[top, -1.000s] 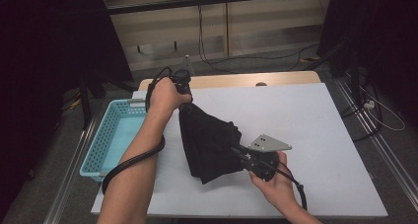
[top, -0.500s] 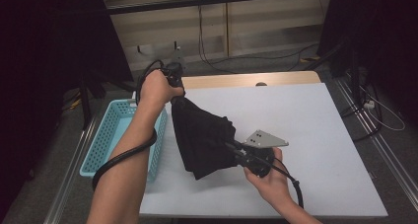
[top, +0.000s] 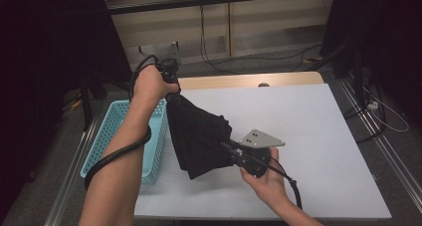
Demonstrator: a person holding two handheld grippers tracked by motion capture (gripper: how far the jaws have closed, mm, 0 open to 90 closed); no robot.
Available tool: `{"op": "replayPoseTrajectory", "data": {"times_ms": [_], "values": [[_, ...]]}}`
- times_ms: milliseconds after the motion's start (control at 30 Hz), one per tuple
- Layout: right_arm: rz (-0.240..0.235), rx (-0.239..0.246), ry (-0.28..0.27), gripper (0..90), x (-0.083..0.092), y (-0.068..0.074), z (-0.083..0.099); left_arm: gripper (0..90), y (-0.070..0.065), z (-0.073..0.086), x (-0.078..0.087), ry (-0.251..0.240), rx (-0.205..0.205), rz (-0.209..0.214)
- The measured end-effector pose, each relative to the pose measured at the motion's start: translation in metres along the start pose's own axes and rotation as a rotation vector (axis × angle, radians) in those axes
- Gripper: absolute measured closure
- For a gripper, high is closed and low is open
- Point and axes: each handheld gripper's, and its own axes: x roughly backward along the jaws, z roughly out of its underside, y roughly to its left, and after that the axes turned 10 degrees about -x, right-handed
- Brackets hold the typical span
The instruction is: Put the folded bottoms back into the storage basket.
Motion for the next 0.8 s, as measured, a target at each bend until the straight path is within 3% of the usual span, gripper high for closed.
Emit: {"op": "replayPoseTrajectory", "data": {"times_ms": [300, 800], "values": [[-0.011, 0.004, -0.019, 80.9, -0.004, 0.005, -0.004, 80.7, 0.003, 0.001, 0.009, 0.008, 0.007, -0.02], [-0.03, 0.02, -0.038, 80.9, -0.009, 0.015, -0.011, 80.7, 0.01, 0.005, 0.022, 0.0, 0.018, -0.02]]}}
